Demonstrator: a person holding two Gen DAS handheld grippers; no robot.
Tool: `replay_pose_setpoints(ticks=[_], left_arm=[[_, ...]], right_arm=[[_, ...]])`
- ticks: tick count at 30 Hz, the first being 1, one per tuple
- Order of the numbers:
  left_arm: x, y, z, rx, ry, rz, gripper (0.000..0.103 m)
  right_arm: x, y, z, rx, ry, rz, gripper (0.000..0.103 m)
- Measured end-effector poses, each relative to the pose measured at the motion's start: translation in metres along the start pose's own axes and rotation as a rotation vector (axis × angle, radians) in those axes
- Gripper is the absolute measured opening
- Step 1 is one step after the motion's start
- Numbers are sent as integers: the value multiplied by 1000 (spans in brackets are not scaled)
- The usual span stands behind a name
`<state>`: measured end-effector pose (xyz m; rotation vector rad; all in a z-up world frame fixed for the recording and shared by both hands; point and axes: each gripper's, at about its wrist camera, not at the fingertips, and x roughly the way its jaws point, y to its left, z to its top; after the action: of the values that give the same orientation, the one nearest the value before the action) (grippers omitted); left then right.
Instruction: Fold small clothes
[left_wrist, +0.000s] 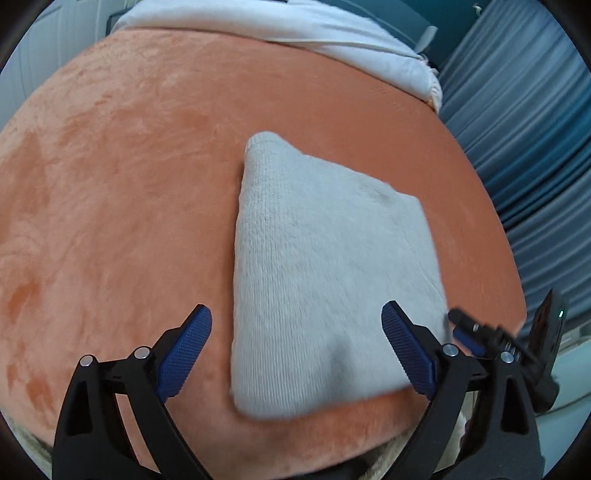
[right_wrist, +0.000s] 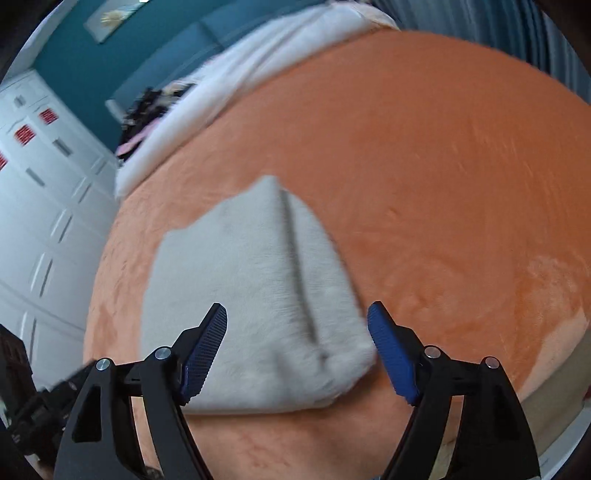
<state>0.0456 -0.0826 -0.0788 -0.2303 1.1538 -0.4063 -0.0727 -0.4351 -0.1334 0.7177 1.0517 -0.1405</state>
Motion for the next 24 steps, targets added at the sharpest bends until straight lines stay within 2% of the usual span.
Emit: replay_pose_setpoints(ticks=[2, 3, 4, 7, 8, 9, 10, 11, 12, 14, 19, 22, 24], left_arm=[[33, 12, 8, -57, 79, -3, 91], [48, 17, 9, -85, 119, -21, 91], [63, 21, 7, -113, 158, -33, 91], [81, 27, 5, -177, 187, -93, 92], [81, 26, 7, -176, 184, -99, 86], [81, 21, 10, -159, 188, -115, 79], [77, 16, 13, -145, 190, -108, 66], [72, 12, 17, -130, 188, -117, 53], [64, 6, 23, -108, 182, -124, 49], [37, -8, 36, -51, 138, -165, 44], [-75, -46, 78, 87, -30, -314, 43], [-159, -54, 99, 162, -162, -367, 44], [-206, -50, 107, 199, -240, -370, 45]], right_arm=[[23, -1, 1, 43, 53, 64, 80], [29, -3, -1, 72, 65, 94, 86], [38, -2, -7, 93, 65, 119, 87], [51, 7, -12, 106, 53, 144, 90], [54, 12, -11, 85, 57, 140, 89], [55, 20, -11, 69, 56, 140, 79], [56, 27, -11, 53, 56, 155, 58], [51, 36, -8, 41, 45, 161, 52], [42, 45, -5, 20, 20, 163, 46], [4, 67, 3, -48, -73, 210, 42], [-135, 170, 13, -300, -371, 299, 41], [-197, 213, 8, -369, -489, 394, 42], [-222, 233, 1, -390, -525, 463, 43]])
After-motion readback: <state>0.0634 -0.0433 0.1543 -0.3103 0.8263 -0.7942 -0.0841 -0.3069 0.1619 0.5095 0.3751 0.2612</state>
